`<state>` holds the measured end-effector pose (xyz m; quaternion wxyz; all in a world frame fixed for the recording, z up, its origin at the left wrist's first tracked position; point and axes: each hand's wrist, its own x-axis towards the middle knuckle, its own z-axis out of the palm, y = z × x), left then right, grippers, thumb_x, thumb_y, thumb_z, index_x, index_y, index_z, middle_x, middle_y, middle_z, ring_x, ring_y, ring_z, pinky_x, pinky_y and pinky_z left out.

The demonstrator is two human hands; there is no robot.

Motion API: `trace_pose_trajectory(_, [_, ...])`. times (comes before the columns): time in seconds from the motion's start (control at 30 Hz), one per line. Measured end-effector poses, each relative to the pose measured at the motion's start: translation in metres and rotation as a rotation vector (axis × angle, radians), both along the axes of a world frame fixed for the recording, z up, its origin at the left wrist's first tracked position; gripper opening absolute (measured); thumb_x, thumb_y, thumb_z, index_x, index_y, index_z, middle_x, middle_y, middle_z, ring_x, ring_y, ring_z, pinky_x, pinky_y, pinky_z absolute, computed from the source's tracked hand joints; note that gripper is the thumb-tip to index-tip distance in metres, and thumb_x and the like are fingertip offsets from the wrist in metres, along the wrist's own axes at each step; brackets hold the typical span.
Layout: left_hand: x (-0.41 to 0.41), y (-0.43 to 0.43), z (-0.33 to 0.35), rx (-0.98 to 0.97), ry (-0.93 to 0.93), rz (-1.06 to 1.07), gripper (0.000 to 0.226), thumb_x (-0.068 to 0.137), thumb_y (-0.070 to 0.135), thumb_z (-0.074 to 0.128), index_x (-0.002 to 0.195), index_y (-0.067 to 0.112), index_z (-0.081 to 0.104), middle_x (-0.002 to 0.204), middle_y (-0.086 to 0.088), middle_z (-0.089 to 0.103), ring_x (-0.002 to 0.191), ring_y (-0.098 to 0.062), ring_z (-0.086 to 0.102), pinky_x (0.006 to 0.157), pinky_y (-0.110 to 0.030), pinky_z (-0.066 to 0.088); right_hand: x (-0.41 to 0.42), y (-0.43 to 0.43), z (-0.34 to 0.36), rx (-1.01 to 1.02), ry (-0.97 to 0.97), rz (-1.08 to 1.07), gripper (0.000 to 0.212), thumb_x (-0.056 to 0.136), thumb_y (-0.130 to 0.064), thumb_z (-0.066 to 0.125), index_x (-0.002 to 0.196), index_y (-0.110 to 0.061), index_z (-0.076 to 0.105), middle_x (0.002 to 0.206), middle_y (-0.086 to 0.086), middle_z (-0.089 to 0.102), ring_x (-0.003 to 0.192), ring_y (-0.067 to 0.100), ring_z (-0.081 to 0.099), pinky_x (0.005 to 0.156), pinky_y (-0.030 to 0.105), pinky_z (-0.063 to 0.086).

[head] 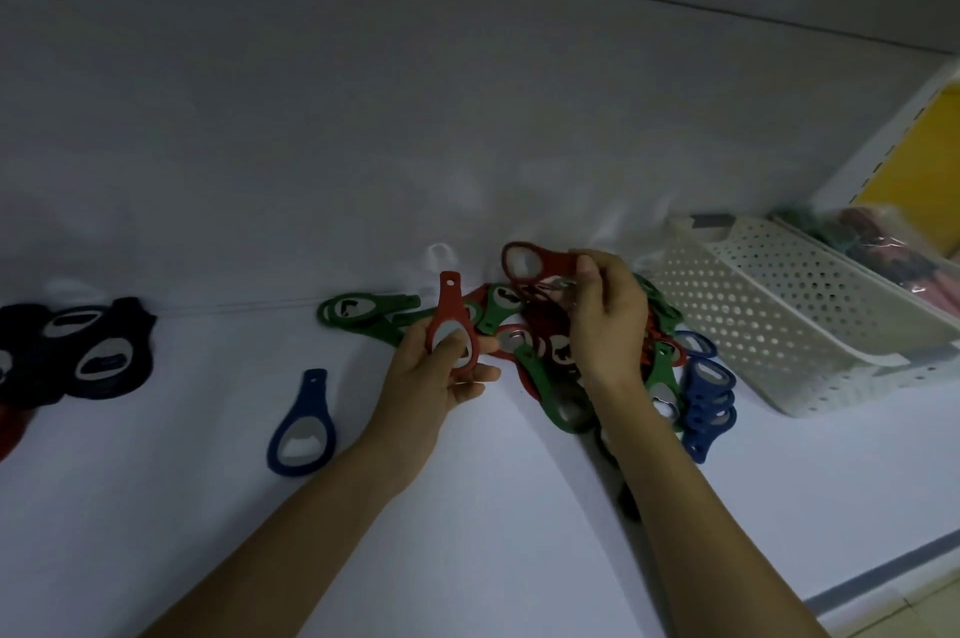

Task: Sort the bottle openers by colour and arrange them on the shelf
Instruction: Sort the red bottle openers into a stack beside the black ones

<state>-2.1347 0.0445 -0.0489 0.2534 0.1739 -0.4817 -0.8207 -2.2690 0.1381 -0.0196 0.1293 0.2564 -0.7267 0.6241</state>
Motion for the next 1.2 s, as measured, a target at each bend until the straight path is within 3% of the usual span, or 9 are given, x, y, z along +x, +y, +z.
trace_pose_trajectory(0.1, [0.000,-0.001,0.001,0.023,0.007,-0.003,0.025,0.089,0.037,0.049,0.107,0.021,0.057,0.095,-0.006,0.071,0.066,-0.014,0.069,0.054,-0.020,0.052,0.003,0.007,0.007,-0.148,-0.334,0.265,0.024,0.101,-0.020,0.042,0.101,-0.015,0.066,0.057,-0.003,0.057,0.058,0.014,0.054,0.064,0.032,0.050])
trace_pose_trajectory(0.23, [0.001,0.002,0.007,-0.057,-0.027,-0.090,0.047,0.074,0.056,0.048,0.106,0.023,0.059,0.085,-0.003,0.074,0.067,-0.018,0.071,0.053,-0.022,0.052,0.015,0.005,0.006,0.055,-0.154,0.527,0.019,0.096,-0.010,0.050,0.092,-0.012,0.068,0.061,-0.010,0.062,0.057,0.005,0.056,0.060,0.019,0.047])
trace_pose_trajectory(0.4, [0.004,0.003,0.003,-0.259,-0.090,-0.096,0.020,0.097,0.015,0.047,0.112,0.027,0.055,0.086,0.004,0.074,0.067,-0.015,0.070,0.050,-0.018,0.048,0.012,-0.006,-0.007,0.318,0.106,0.152,0.016,0.089,-0.033,0.064,0.088,-0.017,0.061,0.078,0.002,0.065,0.072,0.020,0.061,0.064,0.032,0.050])
trace_pose_trajectory(0.5, [0.006,0.003,0.004,-0.272,-0.083,-0.071,0.021,0.096,0.016,0.050,0.115,0.023,0.056,0.087,0.002,0.074,0.067,-0.015,0.069,0.049,-0.018,0.047,-0.015,0.005,-0.012,0.814,0.329,-0.198,0.030,0.093,-0.034,0.054,0.118,-0.018,0.059,0.112,0.008,0.064,0.106,0.027,0.055,0.086,0.037,0.042])
trace_pose_trajectory(0.6, [0.006,0.004,0.004,-0.267,-0.073,-0.051,0.019,0.091,0.019,0.057,0.110,0.024,0.059,0.086,0.000,0.074,0.065,-0.015,0.069,0.048,-0.018,0.046,-0.025,0.009,-0.014,1.016,0.281,-0.197,0.027,0.095,-0.028,0.047,0.117,-0.026,0.063,0.107,0.005,0.069,0.103,0.027,0.057,0.089,0.036,0.035])
trace_pose_trajectory(0.77, [0.003,0.003,0.002,-0.262,-0.066,-0.040,0.014,0.089,0.023,0.058,0.103,0.021,0.059,0.080,0.001,0.073,0.056,-0.010,0.063,0.044,-0.017,0.043,-0.020,0.005,-0.012,0.535,0.315,-0.202,0.022,0.097,-0.021,0.049,0.101,-0.014,0.069,0.084,0.005,0.071,0.075,0.023,0.064,0.080,0.038,0.047])
trace_pose_trajectory(0.93, [0.000,0.003,0.003,-0.072,-0.052,-0.027,0.043,0.079,0.049,0.049,0.104,0.016,0.059,0.078,-0.004,0.073,0.053,-0.013,0.063,0.042,-0.018,0.043,-0.007,0.005,0.001,-0.250,-0.426,0.232,0.021,0.099,-0.021,0.047,0.104,-0.015,0.066,0.066,-0.002,0.065,0.059,0.010,0.061,0.063,0.024,0.053])
trace_pose_trajectory(1.1, [-0.001,0.001,0.008,-0.058,-0.047,-0.087,0.059,0.074,0.064,0.034,0.101,0.021,0.064,0.079,-0.004,0.074,0.057,-0.016,0.067,0.044,-0.017,0.045,0.000,0.007,-0.001,0.068,-0.161,0.630,0.017,0.093,-0.016,0.056,0.102,-0.011,0.069,0.064,-0.005,0.063,0.052,0.008,0.054,0.057,0.021,0.047])
trace_pose_trajectory(1.2, [0.001,0.001,0.005,-0.144,-0.071,-0.099,0.026,0.091,0.037,0.050,0.112,0.024,0.056,0.081,0.003,0.074,0.066,-0.015,0.070,0.050,-0.018,0.050,0.006,-0.002,-0.006,0.161,0.031,0.532,0.010,0.089,-0.013,0.064,0.098,-0.010,0.067,0.077,-0.001,0.069,0.066,0.009,0.065,0.059,0.017,0.049])
